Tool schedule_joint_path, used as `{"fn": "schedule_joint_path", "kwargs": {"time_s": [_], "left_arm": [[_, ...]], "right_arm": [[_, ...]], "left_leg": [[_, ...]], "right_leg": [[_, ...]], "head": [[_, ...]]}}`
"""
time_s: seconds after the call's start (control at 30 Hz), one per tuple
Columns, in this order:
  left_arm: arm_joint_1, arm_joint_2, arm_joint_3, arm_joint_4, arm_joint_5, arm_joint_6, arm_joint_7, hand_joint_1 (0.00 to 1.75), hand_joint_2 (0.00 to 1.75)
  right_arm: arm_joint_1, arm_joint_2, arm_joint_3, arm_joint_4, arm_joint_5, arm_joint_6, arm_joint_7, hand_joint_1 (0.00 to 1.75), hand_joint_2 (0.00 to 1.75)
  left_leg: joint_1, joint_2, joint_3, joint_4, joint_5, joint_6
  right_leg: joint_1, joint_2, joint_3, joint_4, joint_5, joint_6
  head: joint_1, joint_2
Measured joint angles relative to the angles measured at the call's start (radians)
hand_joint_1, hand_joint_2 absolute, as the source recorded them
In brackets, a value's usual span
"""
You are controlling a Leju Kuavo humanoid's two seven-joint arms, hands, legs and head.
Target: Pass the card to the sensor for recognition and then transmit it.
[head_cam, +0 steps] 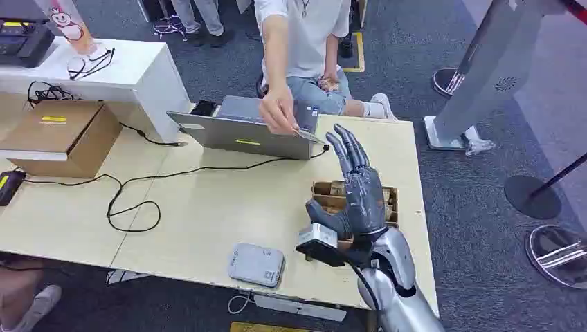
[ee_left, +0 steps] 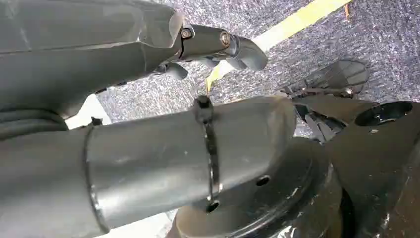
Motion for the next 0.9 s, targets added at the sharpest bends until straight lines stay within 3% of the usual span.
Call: {"fn": "schedule_joint_path", "kwargs": {"time_s": [0.53,0.9], "left_arm": [[-0.017,0.011,-0.036,0.003,0.021,-0.007,0.021,0.0,0.0],[-0.018,0.017,-0.04,0.009,0.027,-0.007,0.023,0.0,0.0]], "right_arm": [[-0.133,0.015,0.022,0.188,0.206,-0.084,0.107,0.0,1.75],[-0.145,0.021,0.029,0.23,0.225,-0.089,0.119,0.0,1.75]], "left_leg": [[0.0,0.0,0.0,0.0,0.0,0.0],[0.0,0.0,0.0,0.0,0.0,0.0]], "right_leg": [[0.0,0.0,0.0,0.0,0.0,0.0],[0.0,0.0,0.0,0.0,0.0,0.0]], "head": [[0.0,0.0],[0.0,0.0]]}}
